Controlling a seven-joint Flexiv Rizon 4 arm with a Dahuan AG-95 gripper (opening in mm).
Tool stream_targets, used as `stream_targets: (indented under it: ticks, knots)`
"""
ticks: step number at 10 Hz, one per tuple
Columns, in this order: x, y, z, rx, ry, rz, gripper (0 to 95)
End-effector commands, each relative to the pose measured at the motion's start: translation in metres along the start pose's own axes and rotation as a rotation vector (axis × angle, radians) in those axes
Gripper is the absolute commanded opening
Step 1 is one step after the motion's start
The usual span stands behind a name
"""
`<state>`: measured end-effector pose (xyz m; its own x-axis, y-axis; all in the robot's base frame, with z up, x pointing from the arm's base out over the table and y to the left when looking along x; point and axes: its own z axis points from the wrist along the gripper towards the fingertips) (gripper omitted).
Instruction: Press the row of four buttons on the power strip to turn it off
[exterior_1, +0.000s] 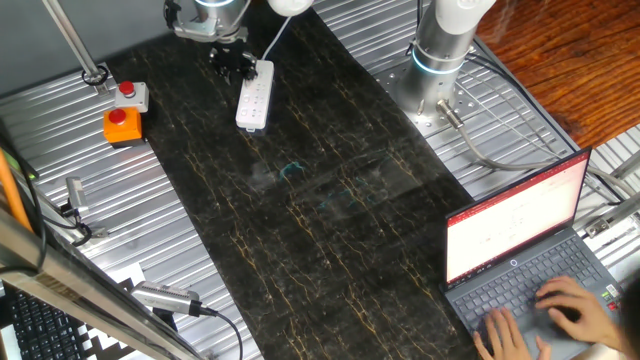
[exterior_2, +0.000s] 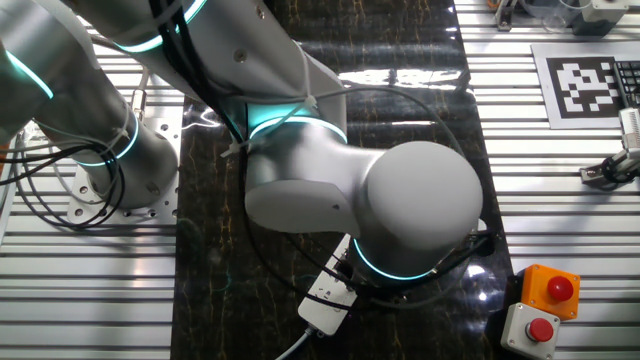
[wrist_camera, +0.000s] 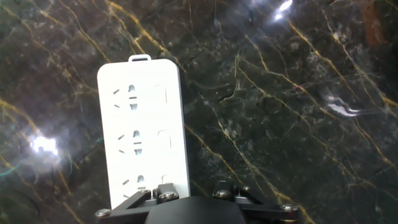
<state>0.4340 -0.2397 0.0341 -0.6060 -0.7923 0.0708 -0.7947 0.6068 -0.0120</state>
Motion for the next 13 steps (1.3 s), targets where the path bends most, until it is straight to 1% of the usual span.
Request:
stream_targets:
  ticks: [1, 3, 4, 5, 6, 7, 8, 10, 13]
  knots:
    - [0.000, 0.000, 0.001, 0.008, 0.000, 0.000, 38.0]
    - [0.000, 0.000, 0.005, 0.019, -0.005, -0.003, 38.0]
    - [0.000, 0.000, 0.007, 0.017, -0.006, 0.001, 38.0]
    - [-0.001, 0.000, 0.006, 0.007, -0.002, 0.004, 38.0]
    - [-0.001, 0.000, 0.000, 0.007, 0.005, 0.003, 38.0]
    - [-0.001, -0.001, -0.010, 0.005, 0.012, -0.002, 38.0]
    - [-0.003, 0.000, -0.014, 0.004, 0.012, -0.002, 38.0]
    - [-0.013, 0.001, -0.016, 0.001, 0.003, 0.005, 38.0]
    - [-0.028, 0.006, -0.013, 0.001, -0.002, 0.030, 38.0]
